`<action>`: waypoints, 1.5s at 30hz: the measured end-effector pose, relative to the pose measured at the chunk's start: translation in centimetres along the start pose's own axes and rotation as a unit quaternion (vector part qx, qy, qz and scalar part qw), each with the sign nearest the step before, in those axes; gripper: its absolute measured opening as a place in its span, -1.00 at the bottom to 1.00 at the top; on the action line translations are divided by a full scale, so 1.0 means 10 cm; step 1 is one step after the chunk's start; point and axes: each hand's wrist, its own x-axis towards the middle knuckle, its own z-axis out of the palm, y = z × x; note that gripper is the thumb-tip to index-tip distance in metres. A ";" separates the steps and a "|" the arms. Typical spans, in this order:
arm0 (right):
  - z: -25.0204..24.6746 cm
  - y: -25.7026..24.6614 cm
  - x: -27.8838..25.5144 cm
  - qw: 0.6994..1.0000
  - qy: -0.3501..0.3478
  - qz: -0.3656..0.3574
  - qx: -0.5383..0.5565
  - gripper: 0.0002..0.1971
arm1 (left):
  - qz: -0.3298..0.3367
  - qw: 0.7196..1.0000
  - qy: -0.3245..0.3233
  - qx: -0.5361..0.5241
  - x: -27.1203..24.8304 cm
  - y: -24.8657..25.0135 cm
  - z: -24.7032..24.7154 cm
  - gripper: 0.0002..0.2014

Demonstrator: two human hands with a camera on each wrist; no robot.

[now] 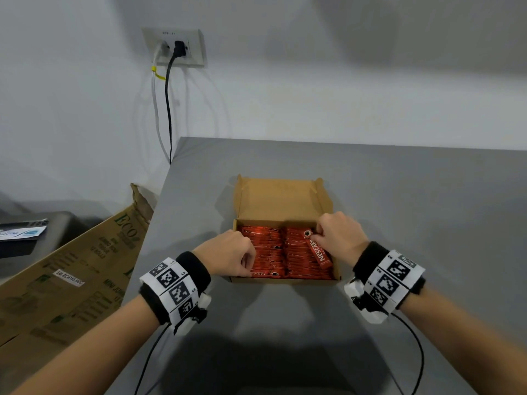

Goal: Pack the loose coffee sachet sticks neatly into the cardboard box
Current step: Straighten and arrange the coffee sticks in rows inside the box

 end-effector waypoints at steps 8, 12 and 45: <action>0.16 0.06 -0.01 0.997 -0.044 0.036 0.053 -0.74 | -0.012 1.000 -0.003 -0.018 -0.01 0.00 0.00 -0.90; 0.04 0.01 -0.02 0.993 0.012 0.014 0.116 -0.86 | -0.011 1.000 0.002 -0.025 -0.05 -0.03 -0.01 -0.94; 0.14 -0.78 -0.13 0.967 -0.126 -0.217 0.043 -0.91 | -0.042 0.995 0.001 -0.091 -0.11 0.05 -0.04 -0.94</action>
